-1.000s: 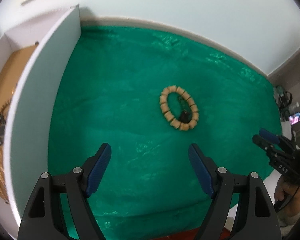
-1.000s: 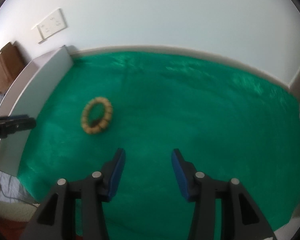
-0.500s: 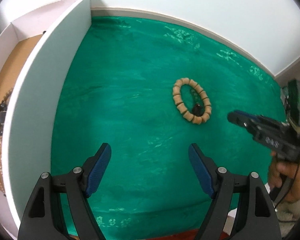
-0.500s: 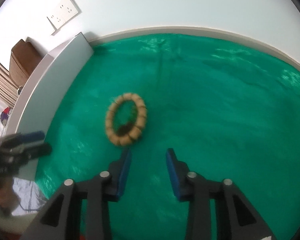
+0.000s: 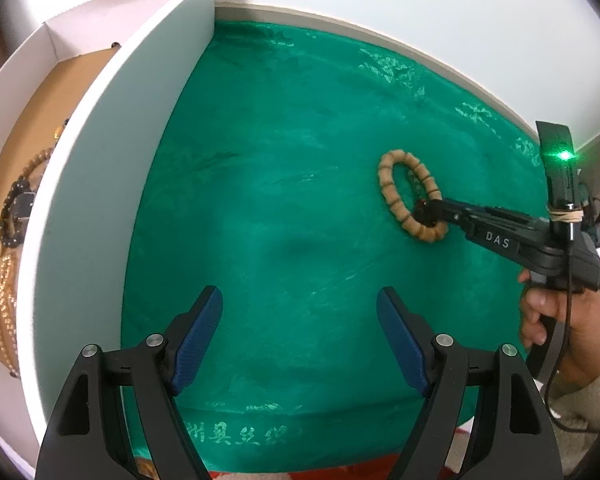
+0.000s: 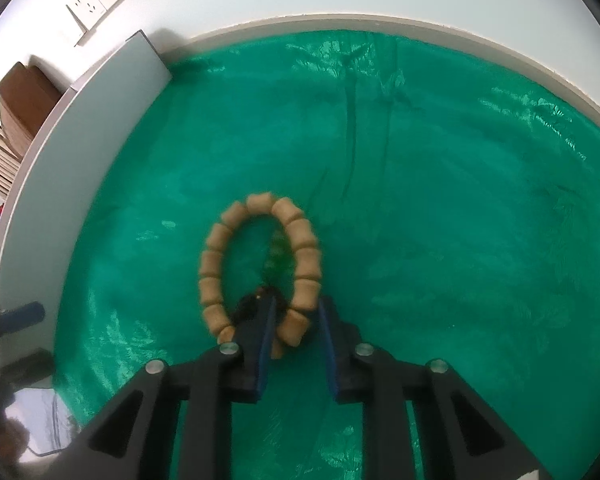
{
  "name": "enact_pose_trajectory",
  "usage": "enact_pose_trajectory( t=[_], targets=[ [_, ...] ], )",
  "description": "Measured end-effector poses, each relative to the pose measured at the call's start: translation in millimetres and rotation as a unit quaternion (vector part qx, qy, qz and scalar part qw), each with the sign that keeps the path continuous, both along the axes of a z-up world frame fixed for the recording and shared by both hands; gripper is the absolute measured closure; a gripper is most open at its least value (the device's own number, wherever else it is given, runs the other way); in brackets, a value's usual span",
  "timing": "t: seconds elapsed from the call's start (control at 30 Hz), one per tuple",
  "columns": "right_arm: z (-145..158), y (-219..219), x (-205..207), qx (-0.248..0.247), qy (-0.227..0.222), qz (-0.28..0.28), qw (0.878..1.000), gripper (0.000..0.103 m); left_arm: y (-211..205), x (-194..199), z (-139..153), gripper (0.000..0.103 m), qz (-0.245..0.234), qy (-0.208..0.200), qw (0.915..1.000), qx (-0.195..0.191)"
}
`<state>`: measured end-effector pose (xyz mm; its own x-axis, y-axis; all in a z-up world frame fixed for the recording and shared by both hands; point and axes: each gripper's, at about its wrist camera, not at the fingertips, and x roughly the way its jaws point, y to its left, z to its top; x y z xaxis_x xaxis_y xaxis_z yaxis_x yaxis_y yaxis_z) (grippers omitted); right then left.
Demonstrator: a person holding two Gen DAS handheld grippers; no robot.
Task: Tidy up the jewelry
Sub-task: 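Grasp the wooden bead bracelet with the right tool while the left tool grasps the green pendant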
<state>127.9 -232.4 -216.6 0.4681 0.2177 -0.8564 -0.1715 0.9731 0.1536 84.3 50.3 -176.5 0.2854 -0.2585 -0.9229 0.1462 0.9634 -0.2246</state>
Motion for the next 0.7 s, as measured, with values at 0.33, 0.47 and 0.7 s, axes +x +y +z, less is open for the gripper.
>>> enact_pose_trajectory(
  t=[0.33,0.47,0.7],
  targets=[
    [64,-43,-33,0.119,-0.077,-0.045,0.989,0.089,-36,13,-4,0.022,-0.043,0.000,0.9990,-0.006],
    [75,-71,-49,0.129,-0.085,-0.072,0.985,0.088,-69,22,-2,0.022,-0.088,-0.010,0.9960,-0.009],
    [61,-100,-75,0.116,-0.072,-0.106,0.985,0.088,-135,47,-21,0.024,-0.129,-0.010,0.9915,-0.004]
  ],
)
